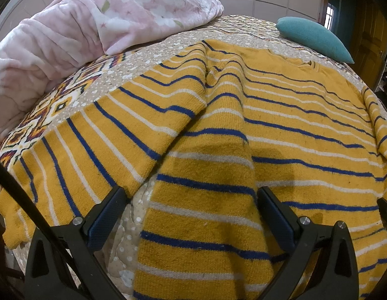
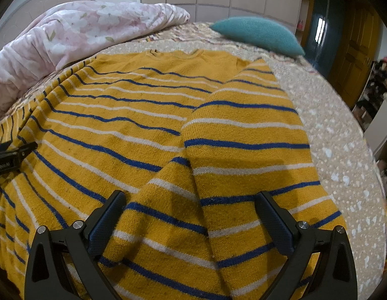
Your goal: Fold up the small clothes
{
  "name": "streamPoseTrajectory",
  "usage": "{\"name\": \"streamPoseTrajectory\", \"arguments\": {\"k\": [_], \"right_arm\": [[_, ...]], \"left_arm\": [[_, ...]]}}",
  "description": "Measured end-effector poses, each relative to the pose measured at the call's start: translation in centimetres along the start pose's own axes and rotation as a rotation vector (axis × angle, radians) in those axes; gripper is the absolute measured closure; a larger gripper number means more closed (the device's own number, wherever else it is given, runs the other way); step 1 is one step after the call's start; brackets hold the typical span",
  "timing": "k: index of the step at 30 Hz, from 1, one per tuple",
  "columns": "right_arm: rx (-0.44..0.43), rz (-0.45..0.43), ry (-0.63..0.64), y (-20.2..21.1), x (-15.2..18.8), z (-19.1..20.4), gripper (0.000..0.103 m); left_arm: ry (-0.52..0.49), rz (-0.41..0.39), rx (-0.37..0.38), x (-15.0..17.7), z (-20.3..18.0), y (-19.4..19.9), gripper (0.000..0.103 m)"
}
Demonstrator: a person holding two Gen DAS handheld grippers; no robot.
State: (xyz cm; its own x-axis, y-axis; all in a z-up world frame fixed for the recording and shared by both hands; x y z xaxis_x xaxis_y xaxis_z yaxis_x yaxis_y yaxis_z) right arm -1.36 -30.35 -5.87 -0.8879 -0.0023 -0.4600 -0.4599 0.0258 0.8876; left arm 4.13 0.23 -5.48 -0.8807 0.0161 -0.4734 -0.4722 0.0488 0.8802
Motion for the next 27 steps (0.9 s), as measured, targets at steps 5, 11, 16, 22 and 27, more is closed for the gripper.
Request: {"name": "streamPoseTrajectory", "arguments": {"k": [5,11,16,22,27], "right_arm": [[-0.001,0.006,0.010,-0.1,-0.7,-0.1,0.000],[-0.104,-0.063,-0.112,5.6,0.0,-2.2,0.020],[-0.032,-0.113,-0.330,12.5,3.9,-10.3,0.018],[0.002,0.027,-0.415,10.4,11.0,-11.9,0.020],[-0.064,-0.031,-0.444,7.2,10.9,-9.3,0.044]], "left_arm": [[-0.001,-0.002,-0.004,-0.1,0.1,0.0,0.000],[0.005,-0.009,0.007,-0.1,0.1,0.0,0.000],[0.003,-0.004,0.004,-0.1,0.0,0.0,0.000],[0.003,-0.004,0.005,-0.1,-0.1,-0.1,0.000],[0.002,-0.004,0.003,-0.1,0.0,-0.1,0.000]]}}
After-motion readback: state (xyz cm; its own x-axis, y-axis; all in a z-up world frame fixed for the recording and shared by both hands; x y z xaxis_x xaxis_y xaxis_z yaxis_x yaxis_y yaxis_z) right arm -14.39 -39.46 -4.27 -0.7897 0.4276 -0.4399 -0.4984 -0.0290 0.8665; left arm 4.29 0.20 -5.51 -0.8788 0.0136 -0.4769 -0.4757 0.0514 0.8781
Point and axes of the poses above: each gripper's, at about its wrist camera, not at the fingertips, and y roughly against the way its jaws point, z to its left, x to its underside, the point moved 7 cm from there along -y, roughly the way its jaws point, and after that the axes turned 6 degrees about z, right-handed, at the moved point
